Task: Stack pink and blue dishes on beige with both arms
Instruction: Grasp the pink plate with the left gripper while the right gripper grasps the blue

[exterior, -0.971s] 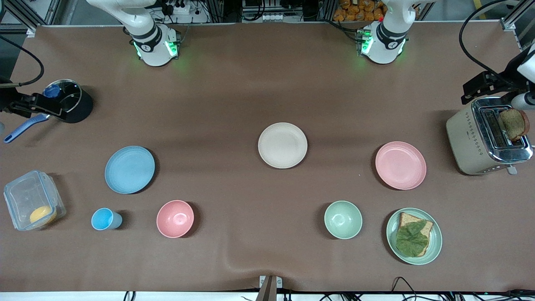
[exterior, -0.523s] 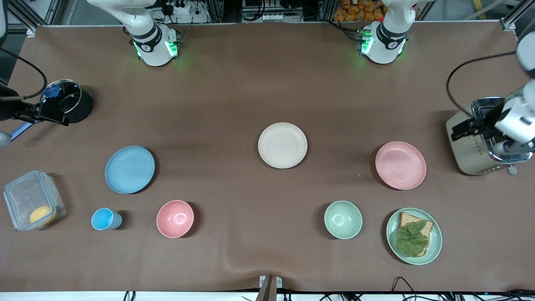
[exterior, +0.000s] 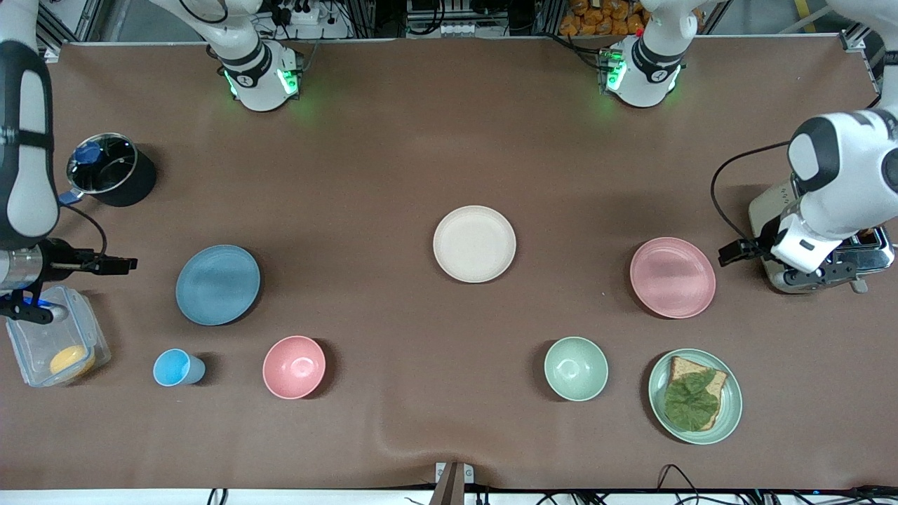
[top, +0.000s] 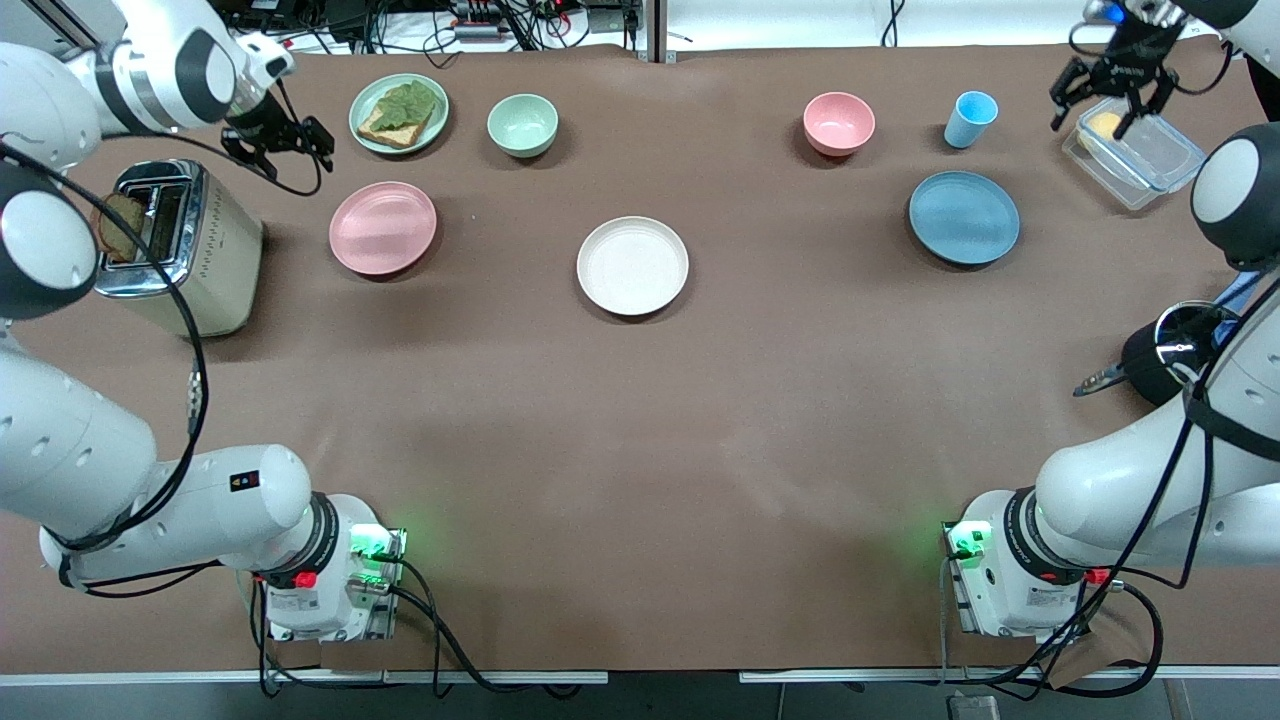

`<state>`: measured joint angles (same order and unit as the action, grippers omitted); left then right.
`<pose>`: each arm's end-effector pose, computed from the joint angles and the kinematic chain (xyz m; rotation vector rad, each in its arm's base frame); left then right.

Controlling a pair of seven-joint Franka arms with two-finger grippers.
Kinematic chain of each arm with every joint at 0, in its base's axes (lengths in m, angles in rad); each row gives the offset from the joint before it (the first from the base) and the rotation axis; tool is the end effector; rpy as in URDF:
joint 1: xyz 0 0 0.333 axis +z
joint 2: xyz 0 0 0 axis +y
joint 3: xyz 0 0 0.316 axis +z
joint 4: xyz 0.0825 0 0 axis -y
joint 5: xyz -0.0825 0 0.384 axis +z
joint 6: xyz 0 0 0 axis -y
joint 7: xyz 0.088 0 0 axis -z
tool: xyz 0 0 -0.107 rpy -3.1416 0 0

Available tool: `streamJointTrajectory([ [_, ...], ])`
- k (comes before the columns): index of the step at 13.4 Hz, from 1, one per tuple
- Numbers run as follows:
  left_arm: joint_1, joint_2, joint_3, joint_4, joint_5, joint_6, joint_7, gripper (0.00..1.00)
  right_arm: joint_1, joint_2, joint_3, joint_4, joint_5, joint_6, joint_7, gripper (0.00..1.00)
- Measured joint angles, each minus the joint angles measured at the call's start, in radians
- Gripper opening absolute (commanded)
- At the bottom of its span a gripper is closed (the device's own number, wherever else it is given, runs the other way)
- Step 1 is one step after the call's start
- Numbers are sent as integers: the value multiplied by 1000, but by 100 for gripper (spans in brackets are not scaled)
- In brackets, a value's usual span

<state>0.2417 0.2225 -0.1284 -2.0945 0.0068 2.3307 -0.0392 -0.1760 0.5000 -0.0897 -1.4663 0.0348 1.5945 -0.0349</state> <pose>0.5738 0.0668 0.3181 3.1099 0.2356 0.0256 0.6333 -0.1596 0.3683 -3.0235 0.3573 0.5653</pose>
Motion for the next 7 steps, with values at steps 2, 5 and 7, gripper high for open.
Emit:
streamJointTrajectory([
  [2,9,66,0,-11,0,69,0,100,-17,21,0,-24,0,19,-14,100],
  [5,9,158,0,-17,0,174,0,100,-14,23,5,-127,2,131,-14,100],
  [7,11,189,0,-16,0,194,0,100,-11,29,9,-166,12,174,-14,100],
])
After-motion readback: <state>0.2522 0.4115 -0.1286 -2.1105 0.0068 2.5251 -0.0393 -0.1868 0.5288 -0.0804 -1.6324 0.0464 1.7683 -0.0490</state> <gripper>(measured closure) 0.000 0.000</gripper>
